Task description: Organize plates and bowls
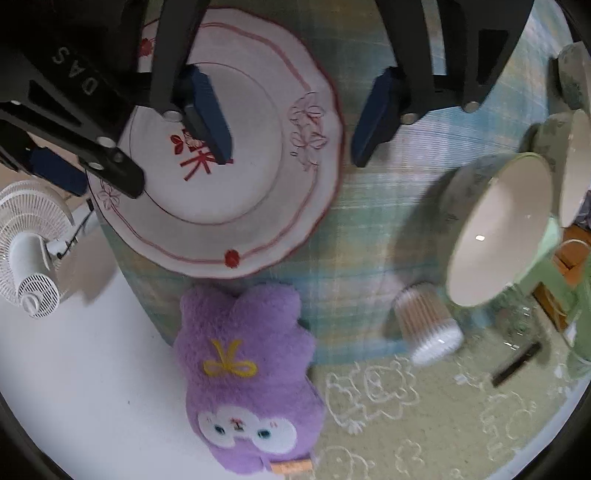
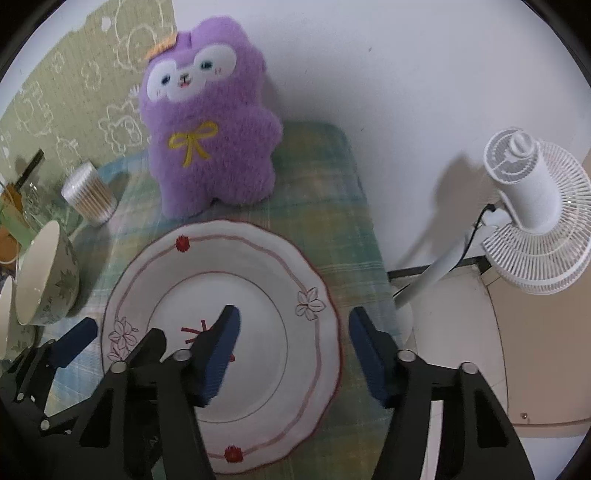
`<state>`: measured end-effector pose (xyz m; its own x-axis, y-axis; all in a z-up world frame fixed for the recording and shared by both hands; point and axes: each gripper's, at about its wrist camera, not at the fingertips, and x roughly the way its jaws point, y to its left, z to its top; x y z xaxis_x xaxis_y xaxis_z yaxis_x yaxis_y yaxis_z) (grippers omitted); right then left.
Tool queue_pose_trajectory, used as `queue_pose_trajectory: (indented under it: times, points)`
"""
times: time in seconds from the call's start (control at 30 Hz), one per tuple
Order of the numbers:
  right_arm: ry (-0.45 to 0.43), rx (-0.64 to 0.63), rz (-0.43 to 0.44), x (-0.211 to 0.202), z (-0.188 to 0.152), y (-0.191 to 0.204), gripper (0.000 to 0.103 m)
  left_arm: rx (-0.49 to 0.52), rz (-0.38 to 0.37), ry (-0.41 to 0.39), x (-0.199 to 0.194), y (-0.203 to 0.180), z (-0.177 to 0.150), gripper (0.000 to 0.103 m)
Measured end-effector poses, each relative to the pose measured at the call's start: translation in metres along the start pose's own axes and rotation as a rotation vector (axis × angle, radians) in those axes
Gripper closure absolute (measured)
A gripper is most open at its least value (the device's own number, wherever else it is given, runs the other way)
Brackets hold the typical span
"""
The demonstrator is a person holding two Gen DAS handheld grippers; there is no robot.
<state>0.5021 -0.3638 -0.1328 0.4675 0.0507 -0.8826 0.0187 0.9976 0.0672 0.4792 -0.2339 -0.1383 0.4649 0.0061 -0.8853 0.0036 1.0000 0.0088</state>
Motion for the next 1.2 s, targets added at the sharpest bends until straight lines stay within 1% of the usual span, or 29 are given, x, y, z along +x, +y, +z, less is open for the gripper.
queue_pose_trajectory:
  times: [0.13, 0.33, 0.5, 0.93, 1.2]
  points:
    - [-0.001, -0.004, -0.009, 0.005, 0.0, 0.0, 0.046, 0.007, 0.035, -0.008, 0.001, -0.002, 0.0, 0.048]
    - [0.008, 0.001, -0.019, 0.011, 0.0, 0.001, 0.047, 0.019, 0.051, -0.002, 0.002, -0.004, 0.0, 0.048]
    - [0.014, 0.032, -0.028, 0.007, -0.001, -0.001, 0.051, 0.003, 0.046, 0.006, 0.0, -0.004, 0.001, 0.048]
    - [0.01, 0.044, -0.03, -0.029, -0.019, 0.004, 0.051, 0.001, 0.037, 0.0, -0.033, 0.002, -0.014, 0.049]
    - [-0.015, 0.046, -0.047, -0.063, -0.032, 0.01, 0.051, 0.008, 0.022, -0.035, -0.067, 0.007, -0.028, 0.049]
